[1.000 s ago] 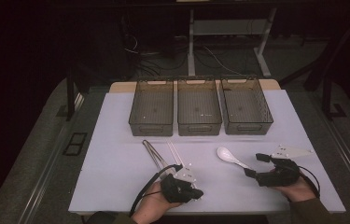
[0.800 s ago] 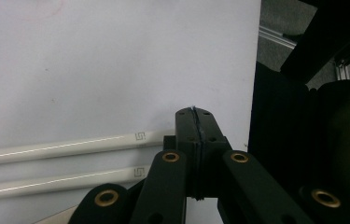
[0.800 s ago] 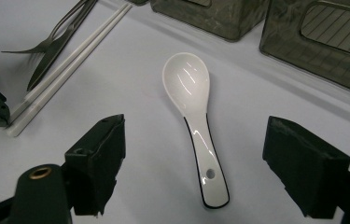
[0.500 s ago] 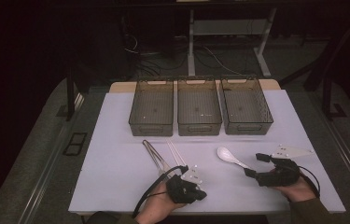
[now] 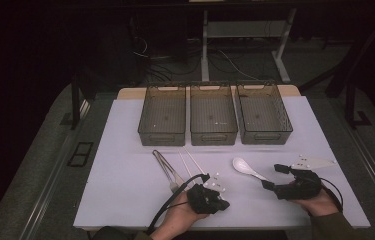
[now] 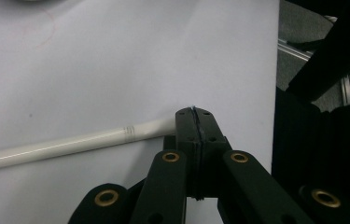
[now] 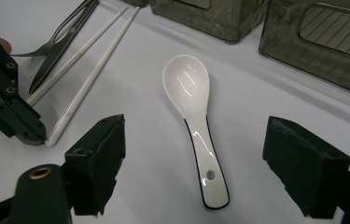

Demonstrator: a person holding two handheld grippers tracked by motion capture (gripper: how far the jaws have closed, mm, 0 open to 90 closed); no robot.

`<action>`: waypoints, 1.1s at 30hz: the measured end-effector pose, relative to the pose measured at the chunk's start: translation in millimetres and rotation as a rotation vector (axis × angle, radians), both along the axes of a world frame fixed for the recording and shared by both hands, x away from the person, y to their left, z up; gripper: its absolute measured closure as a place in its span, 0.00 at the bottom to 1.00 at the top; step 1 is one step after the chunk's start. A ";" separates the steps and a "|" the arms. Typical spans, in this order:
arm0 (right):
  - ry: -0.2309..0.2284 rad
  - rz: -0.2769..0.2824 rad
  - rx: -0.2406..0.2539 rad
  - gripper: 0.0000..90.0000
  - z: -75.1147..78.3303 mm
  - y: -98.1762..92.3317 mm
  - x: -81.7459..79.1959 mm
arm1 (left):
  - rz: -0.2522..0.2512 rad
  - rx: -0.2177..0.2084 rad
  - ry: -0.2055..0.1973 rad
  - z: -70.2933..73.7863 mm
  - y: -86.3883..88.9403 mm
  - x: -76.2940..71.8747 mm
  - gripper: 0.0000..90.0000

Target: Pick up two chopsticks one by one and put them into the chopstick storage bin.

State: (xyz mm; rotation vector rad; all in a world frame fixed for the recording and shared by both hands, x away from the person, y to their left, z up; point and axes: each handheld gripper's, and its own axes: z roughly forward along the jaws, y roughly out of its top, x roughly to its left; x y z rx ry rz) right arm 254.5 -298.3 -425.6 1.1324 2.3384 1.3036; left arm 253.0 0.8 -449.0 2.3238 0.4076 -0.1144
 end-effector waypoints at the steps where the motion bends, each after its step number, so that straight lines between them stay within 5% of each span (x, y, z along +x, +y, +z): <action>1: 0.000 0.000 0.001 0.23 0.0 0.0 0.0 | 0.002 0.002 0.002 0.1 -1.2 1.1 0.98; 21: 0.000 0.004 0.004 0.23 0.5 -0.8 -0.5 | 0.048 -0.015 0.013 -0.5 -21.4 19.2 0.98; 26: 0.002 0.004 0.006 0.23 0.4 -0.7 -0.7 | 0.030 -0.039 0.000 14.5 -0.9 8.2 0.98; 33: 0.002 0.006 0.003 0.23 0.5 0.4 -1.0 | 0.006 -0.020 -0.025 24.0 36.1 -11.2 0.98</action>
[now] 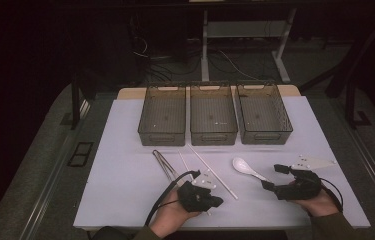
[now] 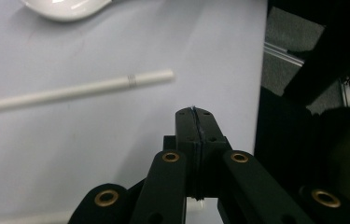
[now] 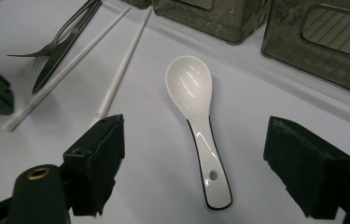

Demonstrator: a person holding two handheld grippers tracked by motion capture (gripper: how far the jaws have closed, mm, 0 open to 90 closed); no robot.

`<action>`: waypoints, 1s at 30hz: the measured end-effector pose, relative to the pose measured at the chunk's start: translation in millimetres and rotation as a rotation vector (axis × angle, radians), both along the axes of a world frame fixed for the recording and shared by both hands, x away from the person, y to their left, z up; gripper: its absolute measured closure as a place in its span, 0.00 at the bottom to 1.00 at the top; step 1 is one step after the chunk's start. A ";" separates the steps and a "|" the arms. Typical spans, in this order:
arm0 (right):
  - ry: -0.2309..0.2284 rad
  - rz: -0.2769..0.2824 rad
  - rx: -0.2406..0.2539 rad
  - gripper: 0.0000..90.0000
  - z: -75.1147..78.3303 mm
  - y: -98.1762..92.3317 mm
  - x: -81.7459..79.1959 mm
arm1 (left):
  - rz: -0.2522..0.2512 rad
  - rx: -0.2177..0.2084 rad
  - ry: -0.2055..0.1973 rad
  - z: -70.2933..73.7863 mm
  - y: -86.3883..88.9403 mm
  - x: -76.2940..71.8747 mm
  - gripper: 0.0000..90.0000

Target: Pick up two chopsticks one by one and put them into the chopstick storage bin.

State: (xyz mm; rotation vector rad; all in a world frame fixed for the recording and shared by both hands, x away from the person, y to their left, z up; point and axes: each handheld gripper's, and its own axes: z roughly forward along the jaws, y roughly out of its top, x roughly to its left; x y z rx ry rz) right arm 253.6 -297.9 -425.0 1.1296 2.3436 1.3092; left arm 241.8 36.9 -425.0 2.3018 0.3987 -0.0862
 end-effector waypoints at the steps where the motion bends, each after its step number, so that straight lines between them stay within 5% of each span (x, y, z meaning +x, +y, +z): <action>1: 0.000 0.000 0.000 0.23 0.0 0.0 0.0 | -0.003 0.006 -0.002 -1.0 4.5 -2.6 0.98; 8: 0.002 -0.002 -0.003 0.23 -0.3 0.7 0.0 | -0.003 0.035 0.031 -13.3 21.1 -9.5 0.98; 30: 0.002 -0.001 -0.003 0.23 -0.6 0.4 0.5 | -0.022 0.037 0.010 -22.2 -14.6 4.4 0.98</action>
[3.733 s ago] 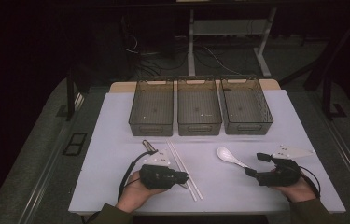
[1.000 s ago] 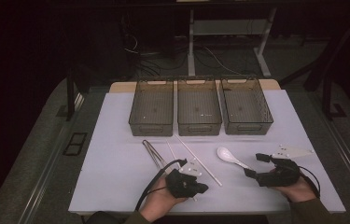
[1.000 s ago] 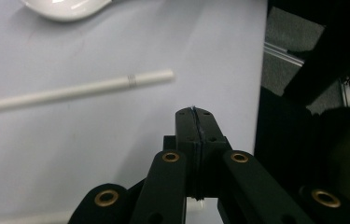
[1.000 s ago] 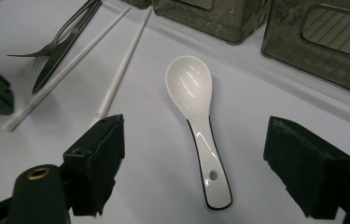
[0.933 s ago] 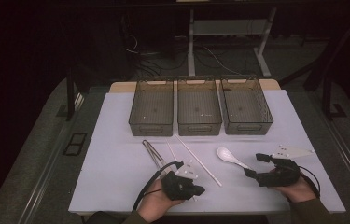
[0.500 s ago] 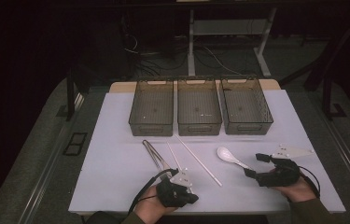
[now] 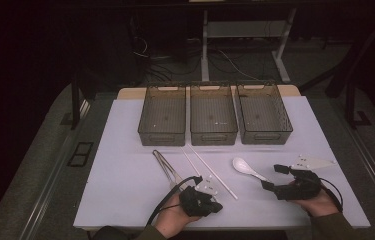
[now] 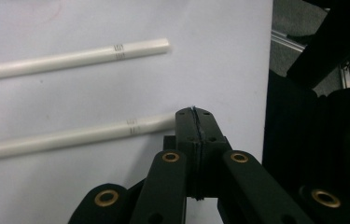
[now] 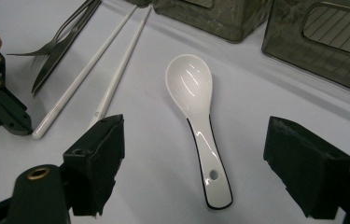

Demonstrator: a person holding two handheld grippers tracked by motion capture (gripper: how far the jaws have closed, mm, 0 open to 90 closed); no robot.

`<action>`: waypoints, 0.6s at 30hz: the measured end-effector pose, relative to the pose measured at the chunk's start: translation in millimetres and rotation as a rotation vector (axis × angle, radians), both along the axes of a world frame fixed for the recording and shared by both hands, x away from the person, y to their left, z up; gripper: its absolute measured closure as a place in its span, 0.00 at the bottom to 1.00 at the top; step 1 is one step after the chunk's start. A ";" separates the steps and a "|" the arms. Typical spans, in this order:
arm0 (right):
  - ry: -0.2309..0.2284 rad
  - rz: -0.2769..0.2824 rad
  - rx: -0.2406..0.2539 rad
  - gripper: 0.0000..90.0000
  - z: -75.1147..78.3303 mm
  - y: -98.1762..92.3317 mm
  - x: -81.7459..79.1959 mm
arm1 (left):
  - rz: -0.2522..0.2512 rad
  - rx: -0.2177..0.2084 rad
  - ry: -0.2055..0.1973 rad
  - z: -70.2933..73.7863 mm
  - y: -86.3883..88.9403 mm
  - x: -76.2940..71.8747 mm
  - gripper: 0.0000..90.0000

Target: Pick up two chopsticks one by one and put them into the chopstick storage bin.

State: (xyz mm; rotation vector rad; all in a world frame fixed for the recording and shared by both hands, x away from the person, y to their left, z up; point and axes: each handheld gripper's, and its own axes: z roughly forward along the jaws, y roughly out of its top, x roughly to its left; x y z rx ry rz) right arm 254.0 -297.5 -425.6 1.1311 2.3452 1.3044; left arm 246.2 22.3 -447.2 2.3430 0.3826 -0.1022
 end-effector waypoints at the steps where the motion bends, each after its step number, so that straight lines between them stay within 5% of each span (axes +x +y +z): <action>1: 0.001 0.000 0.000 0.23 0.1 0.1 -0.2 | -0.004 0.001 -0.003 0.0 -1.2 1.5 0.98; 18: -0.001 0.000 0.001 0.23 0.1 -0.6 0.1 | 0.049 -0.042 0.000 -4.5 -31.0 19.8 0.98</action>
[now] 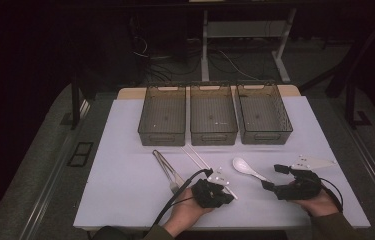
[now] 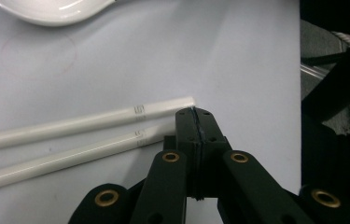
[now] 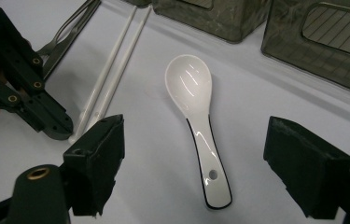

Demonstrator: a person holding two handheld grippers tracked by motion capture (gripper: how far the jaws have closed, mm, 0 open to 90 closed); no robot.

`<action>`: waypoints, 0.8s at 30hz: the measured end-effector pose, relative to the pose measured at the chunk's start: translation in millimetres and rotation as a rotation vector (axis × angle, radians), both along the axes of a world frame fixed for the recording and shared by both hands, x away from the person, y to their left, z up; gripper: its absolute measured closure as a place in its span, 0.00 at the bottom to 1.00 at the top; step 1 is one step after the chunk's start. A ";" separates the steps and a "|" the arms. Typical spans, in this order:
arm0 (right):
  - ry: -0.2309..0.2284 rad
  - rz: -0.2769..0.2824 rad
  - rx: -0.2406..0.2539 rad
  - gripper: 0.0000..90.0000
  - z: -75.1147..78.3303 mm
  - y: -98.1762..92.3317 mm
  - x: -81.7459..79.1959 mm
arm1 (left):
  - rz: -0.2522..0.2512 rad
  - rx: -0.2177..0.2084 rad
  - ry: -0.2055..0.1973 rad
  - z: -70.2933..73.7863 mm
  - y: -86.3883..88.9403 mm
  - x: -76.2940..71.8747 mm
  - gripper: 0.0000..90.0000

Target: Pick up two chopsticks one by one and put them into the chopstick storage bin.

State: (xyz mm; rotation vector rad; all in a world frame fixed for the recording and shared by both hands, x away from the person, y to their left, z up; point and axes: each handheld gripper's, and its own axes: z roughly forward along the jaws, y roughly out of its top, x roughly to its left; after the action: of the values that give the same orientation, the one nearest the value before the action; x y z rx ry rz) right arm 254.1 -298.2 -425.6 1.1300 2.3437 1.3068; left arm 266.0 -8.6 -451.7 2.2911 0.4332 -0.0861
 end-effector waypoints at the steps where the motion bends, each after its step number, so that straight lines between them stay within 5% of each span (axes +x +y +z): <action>1: 0.003 -0.002 0.003 0.23 0.0 0.1 -0.1 | 0.010 -0.010 0.003 -0.8 -2.9 1.9 0.98; 16: 0.000 0.001 0.004 0.23 0.3 -0.6 -0.3 | 0.020 -0.013 -0.001 0.7 -12.8 9.2 0.98; 24: 0.003 0.000 0.005 0.23 0.4 -0.6 -0.4 | 0.035 -0.038 -0.019 37.5 9.1 18.5 0.90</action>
State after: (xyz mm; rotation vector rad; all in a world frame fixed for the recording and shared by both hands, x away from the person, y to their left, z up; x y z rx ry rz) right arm 253.7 -298.7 -425.1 1.1345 2.3435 1.3130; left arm 284.5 0.5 -414.3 2.2447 0.4574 -0.0545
